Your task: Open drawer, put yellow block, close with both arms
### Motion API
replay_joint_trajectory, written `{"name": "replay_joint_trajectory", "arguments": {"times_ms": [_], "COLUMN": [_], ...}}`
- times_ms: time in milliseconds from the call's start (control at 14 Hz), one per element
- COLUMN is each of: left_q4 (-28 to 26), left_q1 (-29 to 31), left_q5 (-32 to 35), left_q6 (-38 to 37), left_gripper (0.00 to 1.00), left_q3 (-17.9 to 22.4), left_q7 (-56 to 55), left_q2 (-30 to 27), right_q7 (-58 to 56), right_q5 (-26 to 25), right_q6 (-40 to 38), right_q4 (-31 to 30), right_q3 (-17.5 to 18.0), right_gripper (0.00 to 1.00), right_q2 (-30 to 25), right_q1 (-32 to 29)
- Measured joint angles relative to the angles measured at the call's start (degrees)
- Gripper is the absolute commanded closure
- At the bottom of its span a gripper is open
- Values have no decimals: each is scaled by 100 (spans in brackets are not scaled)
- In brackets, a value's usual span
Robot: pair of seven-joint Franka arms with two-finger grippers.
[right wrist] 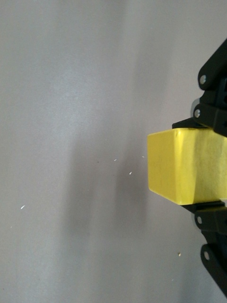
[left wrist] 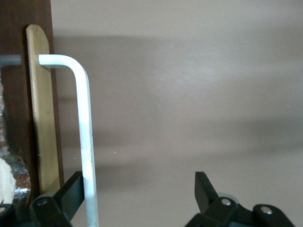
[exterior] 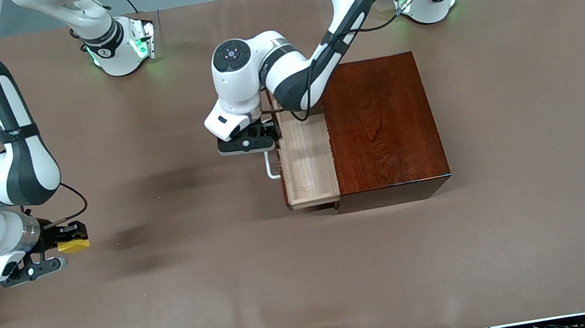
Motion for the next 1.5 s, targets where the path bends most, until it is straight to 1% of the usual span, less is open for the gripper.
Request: {"name": "replay_joint_trajectory", "arguments": {"times_ms": [142,570,712,926,997,1139,1211,1353,1495], "left_q4": [-1,24,126,272,323,448,513,559,553], "left_q1": [-113,-133,-149,-108,-46,160,293,580,943], "left_q5": [2,-2,-26,-32,-32,-32,-32,-32,-32], "left_q6": [127,302,433,297,133,-426,-825,-1886,-2896], "left_gripper": [0,0,0,0,0,0,0,0,0], "left_q3": [32,23,-22,3,18,21,24,35,59], "left_q7": [5,14,14,-7,-11,-12,-12,96,843], "left_q2": [27,39,38,19,-29,-265,-486,-1092,-1721], "right_q7": [-267,-1069,-1442,-1957,-2187,-2724,-3091,-3918,-4553], "right_q5": [0,0,0,1,3,87,229,664,1026], "right_q6": [0,-19,-180,-394,-449,-513,-537,-664,-913], "right_q4": [37,96,98,102,102,103,102,103,104], "right_q3": [-1,-10,-7,28,49,97,124,192,295], "right_gripper": [100,100,100,100,100,100,100,100,100], "right_q2": [0,-51,-141,-327,-399,-535,-591,-651,-664], "right_q1": [-9,-71,-71,-59,-44,22,56,95,122]}}
